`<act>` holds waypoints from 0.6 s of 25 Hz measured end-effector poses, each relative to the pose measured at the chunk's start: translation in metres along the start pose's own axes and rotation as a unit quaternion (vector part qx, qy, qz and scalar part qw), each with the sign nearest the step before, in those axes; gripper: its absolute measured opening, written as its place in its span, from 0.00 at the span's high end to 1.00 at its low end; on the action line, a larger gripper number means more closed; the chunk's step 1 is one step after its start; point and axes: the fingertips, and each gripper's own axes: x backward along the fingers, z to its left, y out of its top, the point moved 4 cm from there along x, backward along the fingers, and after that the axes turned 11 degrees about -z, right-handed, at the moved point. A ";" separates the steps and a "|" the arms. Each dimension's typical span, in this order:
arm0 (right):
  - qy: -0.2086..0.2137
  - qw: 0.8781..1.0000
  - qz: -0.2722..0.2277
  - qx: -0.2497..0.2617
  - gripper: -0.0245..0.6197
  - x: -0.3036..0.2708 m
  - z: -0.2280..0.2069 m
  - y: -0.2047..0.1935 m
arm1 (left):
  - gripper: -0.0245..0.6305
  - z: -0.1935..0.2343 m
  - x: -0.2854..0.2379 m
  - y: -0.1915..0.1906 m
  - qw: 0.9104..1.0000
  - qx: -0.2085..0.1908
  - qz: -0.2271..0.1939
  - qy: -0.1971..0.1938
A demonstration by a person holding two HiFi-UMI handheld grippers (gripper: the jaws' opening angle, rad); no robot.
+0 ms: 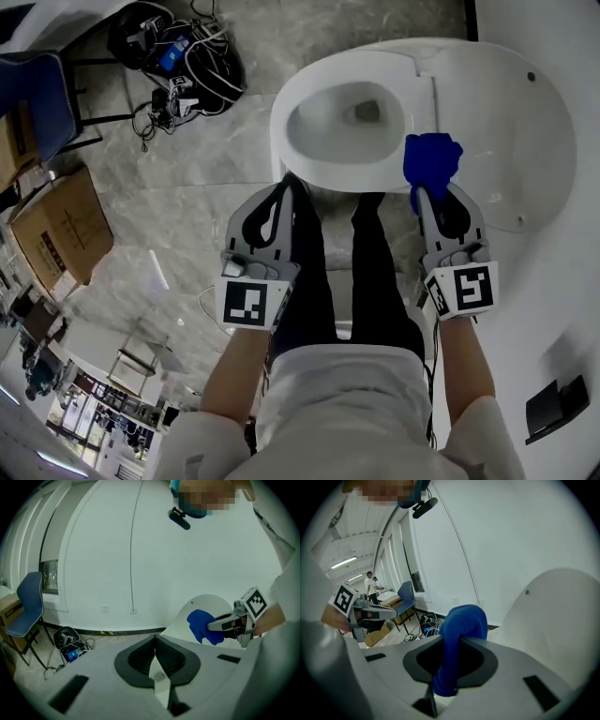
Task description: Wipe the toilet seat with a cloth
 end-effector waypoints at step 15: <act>-0.003 0.999 0.022 -0.033 0.88 -0.029 -0.010 -0.075 | 0.95 0.001 -0.030 -0.064 1.000 0.004 0.007 -0.012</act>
